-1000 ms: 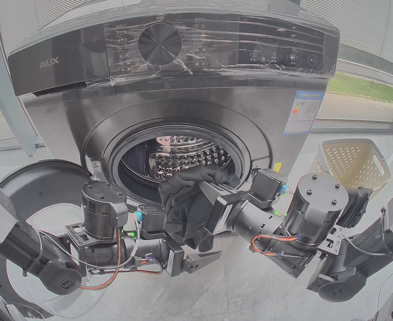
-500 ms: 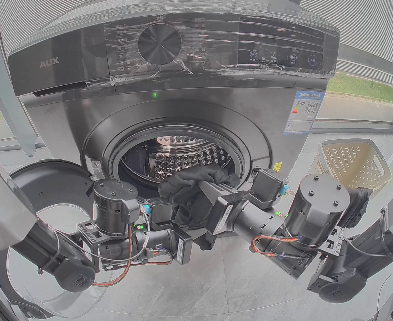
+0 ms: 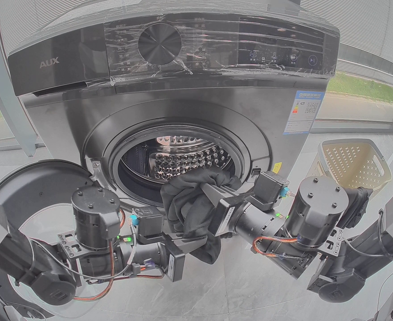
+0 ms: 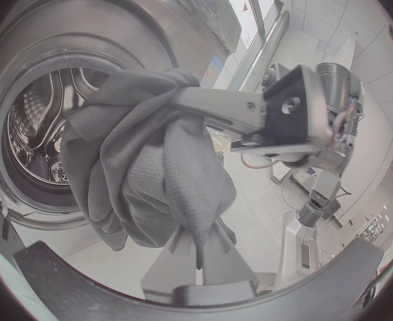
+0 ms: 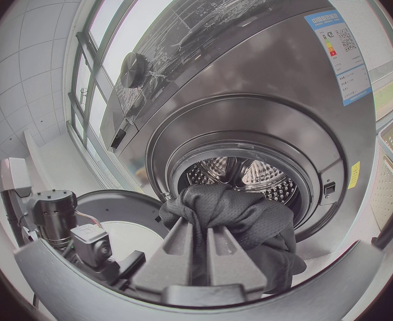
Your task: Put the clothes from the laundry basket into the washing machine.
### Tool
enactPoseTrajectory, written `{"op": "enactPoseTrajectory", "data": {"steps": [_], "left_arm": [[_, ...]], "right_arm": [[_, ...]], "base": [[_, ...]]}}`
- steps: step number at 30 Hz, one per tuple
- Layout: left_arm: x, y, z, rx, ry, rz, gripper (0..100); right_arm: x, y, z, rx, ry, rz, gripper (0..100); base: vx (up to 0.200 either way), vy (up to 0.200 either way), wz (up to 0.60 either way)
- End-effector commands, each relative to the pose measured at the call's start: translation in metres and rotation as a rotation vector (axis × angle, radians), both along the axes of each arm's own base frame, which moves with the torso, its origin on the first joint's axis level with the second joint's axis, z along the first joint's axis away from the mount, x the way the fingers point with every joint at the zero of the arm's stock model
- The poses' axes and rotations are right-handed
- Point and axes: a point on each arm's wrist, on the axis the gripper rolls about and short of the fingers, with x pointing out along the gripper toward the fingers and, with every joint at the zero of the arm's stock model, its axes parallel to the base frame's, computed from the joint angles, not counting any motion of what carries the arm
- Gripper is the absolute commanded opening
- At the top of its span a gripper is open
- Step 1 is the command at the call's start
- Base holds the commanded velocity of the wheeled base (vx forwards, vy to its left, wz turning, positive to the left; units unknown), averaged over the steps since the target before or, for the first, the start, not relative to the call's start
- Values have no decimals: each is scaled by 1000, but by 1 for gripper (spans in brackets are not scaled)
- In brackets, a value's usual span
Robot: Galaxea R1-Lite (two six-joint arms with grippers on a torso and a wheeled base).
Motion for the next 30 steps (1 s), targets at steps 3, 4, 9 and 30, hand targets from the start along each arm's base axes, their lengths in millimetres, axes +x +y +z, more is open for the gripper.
{"op": "enactPoseTrajectory", "data": {"steps": [3, 4, 9, 30], "left_arm": [[-16, 10, 13, -28, -31, -11, 0], [-15, 11, 14, -34, -36, -8, 0], [-13, 10, 23, -78, -74, 1, 0], [1, 16, 52, -193, -164, 105, 0]], "right_arm": [[2, 0, -9, 6, 9, 9, 100], [2, 0, -10, 9, 13, 11, 100], [4, -10, -15, 15, 42, 23, 100], [10, -70, -20, 140, 129, -173, 100]], "base": [[0, 0, 0], [0, 0, 0], [0, 0, 0], [0, 0, 0]]}}
